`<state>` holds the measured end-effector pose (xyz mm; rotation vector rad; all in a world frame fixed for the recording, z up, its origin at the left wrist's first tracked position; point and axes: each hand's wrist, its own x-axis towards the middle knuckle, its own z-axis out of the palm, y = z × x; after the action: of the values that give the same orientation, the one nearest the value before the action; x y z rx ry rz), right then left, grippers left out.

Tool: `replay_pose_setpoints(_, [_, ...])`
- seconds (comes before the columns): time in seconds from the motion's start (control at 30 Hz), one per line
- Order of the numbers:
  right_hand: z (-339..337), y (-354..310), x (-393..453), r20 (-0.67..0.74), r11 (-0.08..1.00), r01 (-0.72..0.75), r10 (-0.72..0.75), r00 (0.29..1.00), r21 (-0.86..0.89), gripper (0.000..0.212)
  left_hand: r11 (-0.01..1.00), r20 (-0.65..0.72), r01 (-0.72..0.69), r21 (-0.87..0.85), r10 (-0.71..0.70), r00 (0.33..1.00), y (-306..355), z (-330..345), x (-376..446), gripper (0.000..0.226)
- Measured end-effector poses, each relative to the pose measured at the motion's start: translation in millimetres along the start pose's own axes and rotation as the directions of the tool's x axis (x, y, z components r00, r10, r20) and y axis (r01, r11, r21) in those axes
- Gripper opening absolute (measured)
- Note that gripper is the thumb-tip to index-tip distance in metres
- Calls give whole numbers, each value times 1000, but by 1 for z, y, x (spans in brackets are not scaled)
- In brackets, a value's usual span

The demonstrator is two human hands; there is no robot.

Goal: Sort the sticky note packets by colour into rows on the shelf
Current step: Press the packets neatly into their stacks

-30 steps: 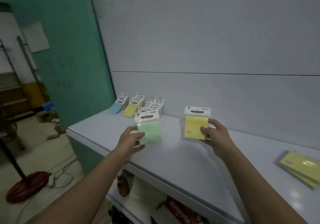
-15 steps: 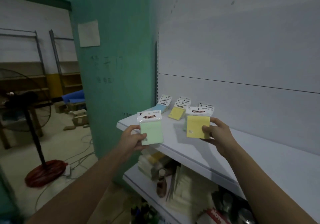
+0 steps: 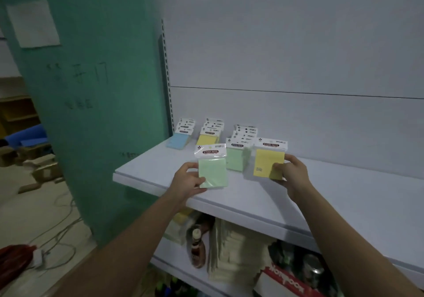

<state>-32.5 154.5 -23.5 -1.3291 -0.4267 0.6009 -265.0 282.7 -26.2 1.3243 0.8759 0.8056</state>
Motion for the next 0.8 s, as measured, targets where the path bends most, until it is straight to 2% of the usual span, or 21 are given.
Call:
replay_pose_setpoints(0.13, [5, 19, 40, -134, 998, -33, 40, 990, 56, 34, 993, 30, -8, 121, 4, 1000, -5, 22, 52, 28])
replay_pose_setpoints(0.33, [19, 32, 77, -211, 995, 49, -31, 977, 84, 30, 931, 85, -184, 314, 165, 983, -11, 46, 104, 16])
replay_pose_setpoints(0.47, [12, 41, 81, -245, 989, 79, -45, 968, 128, 30, 866, 112, -264, 425, 239, 965, -25, 54, 123, 18])
replay_pose_setpoints(0.53, [10, 43, 83, -277, 990, 77, -42, 960, 115, 31, 858, 87, -257, 445, 244, 966, -35, 53, 126, 20])
replay_pose_setpoints(0.67, [13, 41, 85, -254, 991, 92, -65, 965, 97, 35, 842, 78, -302, 447, 300, 951, -38, 54, 129, 32])
replay_pose_setpoints(0.8, [14, 39, 82, -247, 993, 104, -86, 965, 61, 35, 816, 94, -324, 478, 319, 943, -41, 54, 130, 32])
